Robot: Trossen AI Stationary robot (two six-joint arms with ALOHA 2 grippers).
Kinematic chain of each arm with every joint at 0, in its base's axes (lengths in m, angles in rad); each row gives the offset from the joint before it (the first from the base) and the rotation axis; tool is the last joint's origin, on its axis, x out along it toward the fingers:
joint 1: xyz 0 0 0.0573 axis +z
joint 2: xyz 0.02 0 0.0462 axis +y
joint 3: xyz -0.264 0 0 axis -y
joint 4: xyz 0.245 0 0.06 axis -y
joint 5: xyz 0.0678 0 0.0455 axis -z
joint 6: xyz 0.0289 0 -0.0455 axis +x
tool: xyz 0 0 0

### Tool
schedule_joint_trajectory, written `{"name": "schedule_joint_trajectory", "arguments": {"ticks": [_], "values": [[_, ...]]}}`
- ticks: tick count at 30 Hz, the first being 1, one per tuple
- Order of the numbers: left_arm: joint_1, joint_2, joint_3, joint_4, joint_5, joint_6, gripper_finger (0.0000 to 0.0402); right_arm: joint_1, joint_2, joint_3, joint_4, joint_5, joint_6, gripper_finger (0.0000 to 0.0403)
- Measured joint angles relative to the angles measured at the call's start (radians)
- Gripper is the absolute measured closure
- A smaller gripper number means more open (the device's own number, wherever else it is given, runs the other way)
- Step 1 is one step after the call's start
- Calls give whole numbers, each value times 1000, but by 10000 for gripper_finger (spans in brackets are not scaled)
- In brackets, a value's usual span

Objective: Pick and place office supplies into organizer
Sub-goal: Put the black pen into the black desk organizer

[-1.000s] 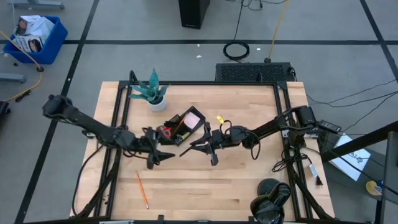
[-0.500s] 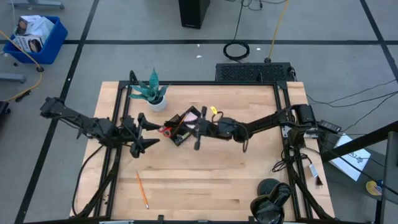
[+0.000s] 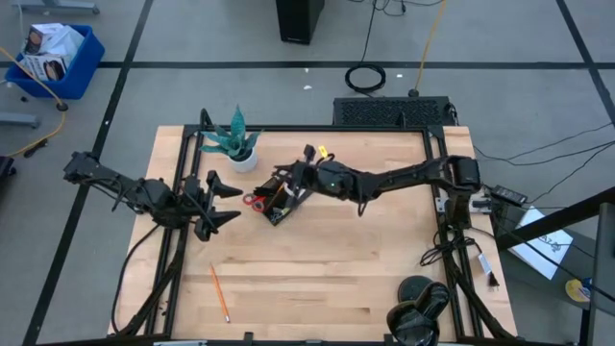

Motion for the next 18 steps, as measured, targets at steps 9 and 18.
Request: {"name": "schedule_joint_trajectory", "arguments": {"ticks": [9, 18], "values": [[0, 1, 0, 3, 2, -8, 111, -28, 98, 0, 41, -43, 40, 356], [0, 1, 0, -11, 8, -8, 112, 7, 82, -1, 73, -32, -21, 357]]}}
